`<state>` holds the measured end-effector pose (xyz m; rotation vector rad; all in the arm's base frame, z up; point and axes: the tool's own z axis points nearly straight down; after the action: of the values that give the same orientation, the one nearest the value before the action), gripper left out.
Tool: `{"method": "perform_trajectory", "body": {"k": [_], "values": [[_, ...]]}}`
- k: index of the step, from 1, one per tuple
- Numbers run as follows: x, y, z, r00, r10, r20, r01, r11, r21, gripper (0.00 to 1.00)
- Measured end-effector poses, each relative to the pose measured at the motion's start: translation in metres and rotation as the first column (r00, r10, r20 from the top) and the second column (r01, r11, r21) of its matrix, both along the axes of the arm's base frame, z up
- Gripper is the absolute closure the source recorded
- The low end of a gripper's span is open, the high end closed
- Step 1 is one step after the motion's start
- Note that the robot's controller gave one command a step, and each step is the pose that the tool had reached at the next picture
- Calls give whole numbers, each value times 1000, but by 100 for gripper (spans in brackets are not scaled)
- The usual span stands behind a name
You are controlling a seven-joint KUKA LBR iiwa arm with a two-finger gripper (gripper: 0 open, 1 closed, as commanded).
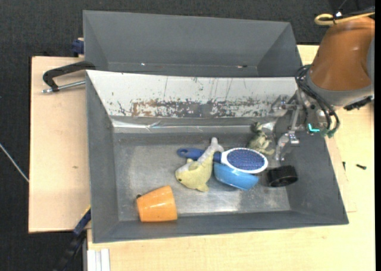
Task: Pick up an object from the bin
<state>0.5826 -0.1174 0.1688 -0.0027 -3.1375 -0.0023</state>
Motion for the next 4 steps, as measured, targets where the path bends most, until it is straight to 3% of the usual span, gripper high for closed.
{"method": "perform_trajectory", "body": {"k": [1, 2, 3, 4], "values": [[-24, 97, -88, 1000, -25, 15, 25, 1000, -1, 0], [-40, 62, -66, 998, -61, 9, 61, 998, -2, 0], [-53, 97, -68, 994, -112, 5, 112, 994, 1, 0], [-56, 96, -96, 981, -194, 10, 194, 981, 2, 0]]}}
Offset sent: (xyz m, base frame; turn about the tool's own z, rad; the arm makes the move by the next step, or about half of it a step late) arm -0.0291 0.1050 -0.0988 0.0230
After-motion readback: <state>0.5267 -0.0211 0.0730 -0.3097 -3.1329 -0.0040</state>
